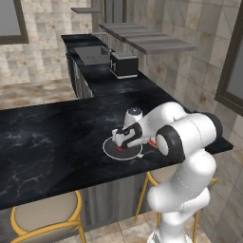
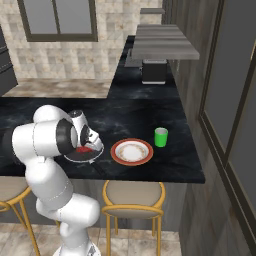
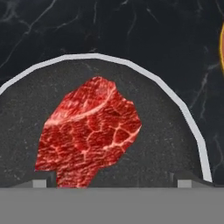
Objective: Pick up the pan with the steak in it and place it on the dining table. Then place the steak on the plate.
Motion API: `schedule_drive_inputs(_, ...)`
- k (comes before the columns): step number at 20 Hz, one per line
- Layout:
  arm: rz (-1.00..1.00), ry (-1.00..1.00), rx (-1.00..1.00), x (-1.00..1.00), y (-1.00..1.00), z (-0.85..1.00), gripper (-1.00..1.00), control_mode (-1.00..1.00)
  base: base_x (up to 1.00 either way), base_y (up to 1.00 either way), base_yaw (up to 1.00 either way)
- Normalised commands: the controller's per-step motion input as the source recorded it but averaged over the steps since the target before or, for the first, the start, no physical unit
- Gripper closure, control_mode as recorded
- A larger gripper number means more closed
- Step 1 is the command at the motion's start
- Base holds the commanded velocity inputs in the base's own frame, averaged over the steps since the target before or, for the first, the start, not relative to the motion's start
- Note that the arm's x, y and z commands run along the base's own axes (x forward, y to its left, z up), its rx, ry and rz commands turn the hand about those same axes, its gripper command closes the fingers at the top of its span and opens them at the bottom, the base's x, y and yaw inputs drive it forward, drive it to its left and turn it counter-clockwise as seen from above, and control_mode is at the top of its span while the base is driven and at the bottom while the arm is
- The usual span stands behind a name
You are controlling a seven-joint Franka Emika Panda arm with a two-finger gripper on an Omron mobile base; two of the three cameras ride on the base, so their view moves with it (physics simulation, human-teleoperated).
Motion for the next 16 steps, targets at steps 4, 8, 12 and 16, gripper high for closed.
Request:
schedule_drive_inputs(4, -0.02, 0.01, 0.00, 0.10, 0.10, -0.04, -1.00, -1.00, 0.00, 0.00, 0.00)
schedule_drive_inputs(8, -0.09, 0.02, 0.00, 0.26, 0.35, -0.15, -1.00, -1.00, 0.00, 0.00, 0.00)
schedule_drive_inputs(12, -0.11, 0.04, 0.00, 0.29, 0.37, -0.12, -1.00, -1.00, 0.00, 0.00, 0.00)
schedule_drive_inputs(16, -0.02, 0.01, 0.00, 0.05, 0.06, -0.02, -1.00, -1.00, 0.00, 0.00, 0.00)
